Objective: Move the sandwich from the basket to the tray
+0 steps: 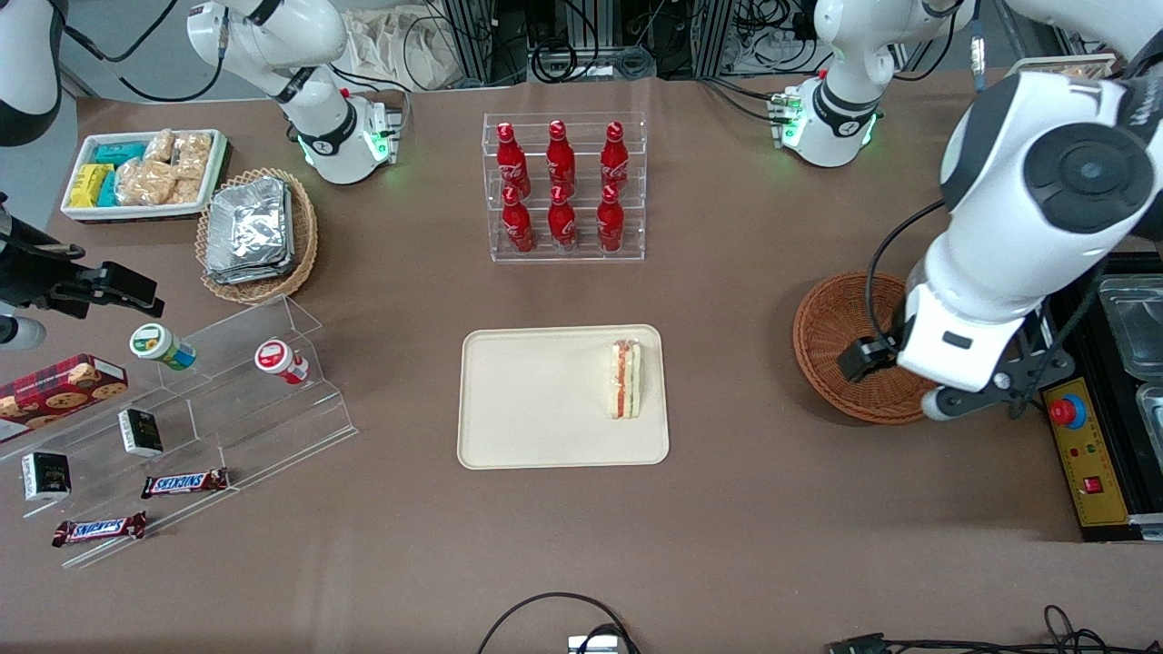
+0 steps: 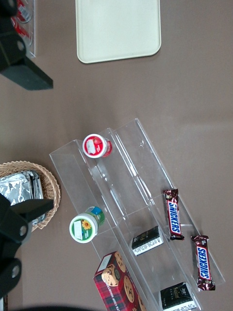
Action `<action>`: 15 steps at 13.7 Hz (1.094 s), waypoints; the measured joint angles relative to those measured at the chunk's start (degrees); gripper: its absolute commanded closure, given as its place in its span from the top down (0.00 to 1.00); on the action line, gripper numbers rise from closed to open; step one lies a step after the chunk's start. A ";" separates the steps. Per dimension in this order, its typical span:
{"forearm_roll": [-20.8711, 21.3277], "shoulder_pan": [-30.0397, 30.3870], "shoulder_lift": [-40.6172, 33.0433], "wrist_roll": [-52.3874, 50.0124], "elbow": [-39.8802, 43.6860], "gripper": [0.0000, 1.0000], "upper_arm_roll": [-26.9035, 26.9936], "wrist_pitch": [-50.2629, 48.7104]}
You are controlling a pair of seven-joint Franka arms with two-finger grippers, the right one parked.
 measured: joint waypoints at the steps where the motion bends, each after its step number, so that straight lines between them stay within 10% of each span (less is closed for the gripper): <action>1: -1.96 0.06 -2.42 3.55 -2.07 1.00 2.30 -0.05; 15: -10.69 0.61 -21.40 37.50 -15.77 1.00 17.81 -2.35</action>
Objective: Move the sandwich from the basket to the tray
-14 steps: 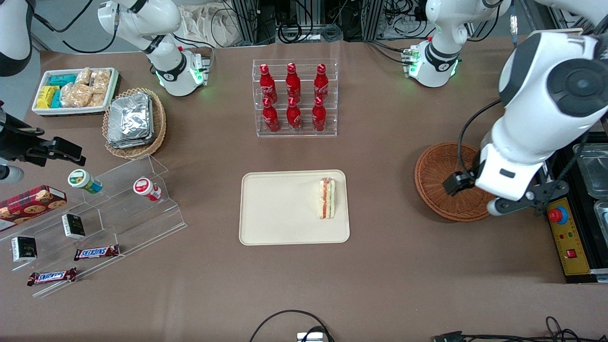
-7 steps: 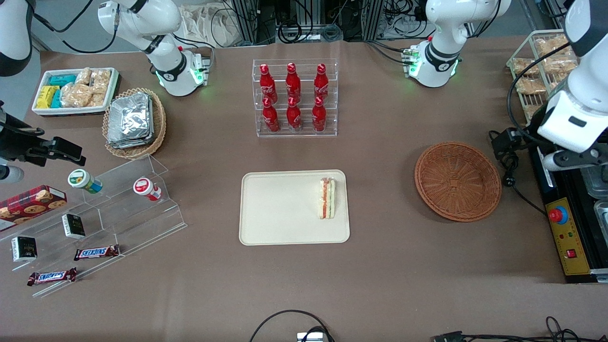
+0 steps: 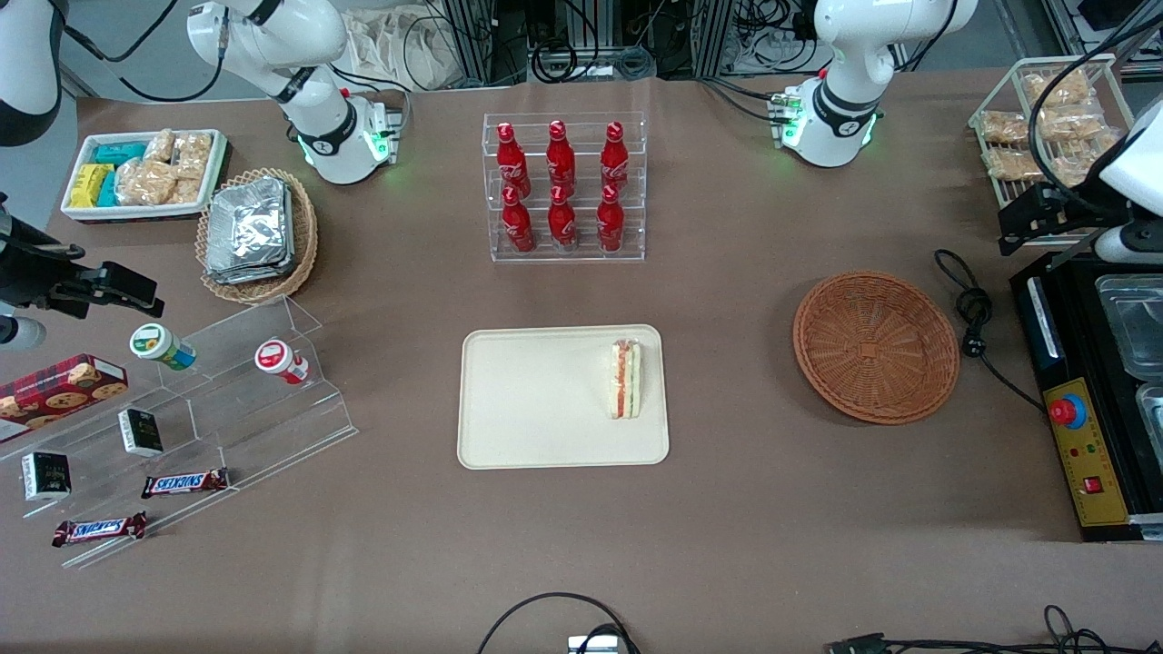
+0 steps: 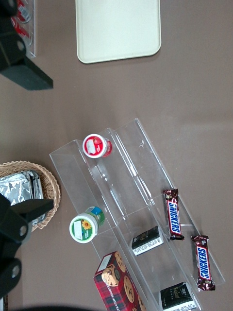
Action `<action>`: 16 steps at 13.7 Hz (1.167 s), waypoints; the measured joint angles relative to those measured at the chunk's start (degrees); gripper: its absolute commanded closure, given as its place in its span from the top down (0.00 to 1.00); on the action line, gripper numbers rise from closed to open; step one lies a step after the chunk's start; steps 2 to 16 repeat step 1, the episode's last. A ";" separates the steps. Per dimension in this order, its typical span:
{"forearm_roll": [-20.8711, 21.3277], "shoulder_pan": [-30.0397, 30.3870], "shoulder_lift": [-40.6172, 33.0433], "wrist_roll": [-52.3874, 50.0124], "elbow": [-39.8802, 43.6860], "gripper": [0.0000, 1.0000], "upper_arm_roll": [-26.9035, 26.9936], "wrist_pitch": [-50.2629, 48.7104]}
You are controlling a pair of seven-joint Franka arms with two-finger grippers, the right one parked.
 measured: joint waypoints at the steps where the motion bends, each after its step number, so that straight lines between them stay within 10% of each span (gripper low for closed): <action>1: -0.01 -0.03 0.00 0.01 -0.11 1.00 -0.10 -0.02; 16: -0.01 -0.03 0.00 0.01 -0.11 1.00 -0.10 -0.02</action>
